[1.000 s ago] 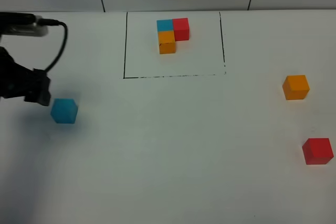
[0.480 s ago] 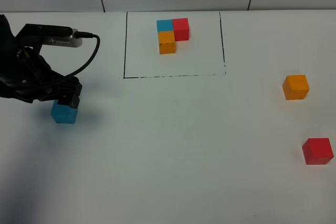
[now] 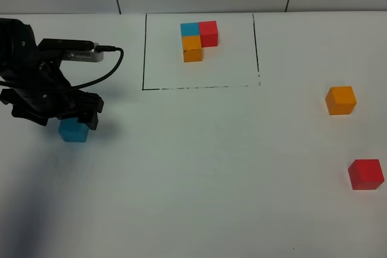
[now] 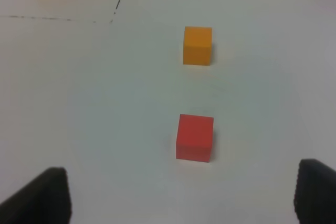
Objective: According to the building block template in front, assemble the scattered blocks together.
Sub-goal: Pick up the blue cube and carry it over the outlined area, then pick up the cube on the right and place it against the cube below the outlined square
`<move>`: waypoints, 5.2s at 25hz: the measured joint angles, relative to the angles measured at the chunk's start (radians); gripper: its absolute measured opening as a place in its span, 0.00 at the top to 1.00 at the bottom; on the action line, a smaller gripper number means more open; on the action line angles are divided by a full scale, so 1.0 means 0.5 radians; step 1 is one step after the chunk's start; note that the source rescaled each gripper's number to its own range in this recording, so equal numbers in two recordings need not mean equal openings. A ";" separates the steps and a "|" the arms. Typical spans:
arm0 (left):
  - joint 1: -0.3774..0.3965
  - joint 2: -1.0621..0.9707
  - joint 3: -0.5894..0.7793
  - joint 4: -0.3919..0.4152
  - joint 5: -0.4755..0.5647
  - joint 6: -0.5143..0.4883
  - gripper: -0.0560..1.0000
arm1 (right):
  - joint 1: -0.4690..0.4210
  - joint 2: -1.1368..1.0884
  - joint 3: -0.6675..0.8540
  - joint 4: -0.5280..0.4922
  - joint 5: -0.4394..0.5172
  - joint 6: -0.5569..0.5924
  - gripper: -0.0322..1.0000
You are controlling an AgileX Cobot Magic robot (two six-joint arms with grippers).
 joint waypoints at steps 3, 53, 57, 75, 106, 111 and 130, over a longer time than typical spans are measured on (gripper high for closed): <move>0.000 0.053 -0.007 0.032 -0.003 -0.006 0.00 | 0.000 0.000 0.000 0.000 0.000 0.000 0.26; -0.441 0.412 -1.018 0.210 0.386 1.045 0.93 | 0.000 0.000 0.000 0.000 0.000 0.002 0.26; -0.616 0.606 -1.350 0.210 0.640 1.392 0.93 | 0.000 0.000 0.000 0.000 0.000 0.008 0.26; -0.880 1.248 -2.103 0.130 1.006 1.996 0.93 | 0.000 0.000 0.000 0.000 0.000 0.012 0.26; -0.902 1.379 -2.112 0.012 0.797 2.067 0.93 | 0.000 0.000 0.000 0.000 0.000 0.016 0.26; -0.902 1.379 -2.112 0.012 0.842 2.113 0.84 | 0.000 0.000 0.000 0.000 0.000 0.016 0.26; -0.800 1.007 -2.108 0.004 0.847 1.728 0.07 | 0.000 0.000 0.000 0.000 0.000 0.016 0.26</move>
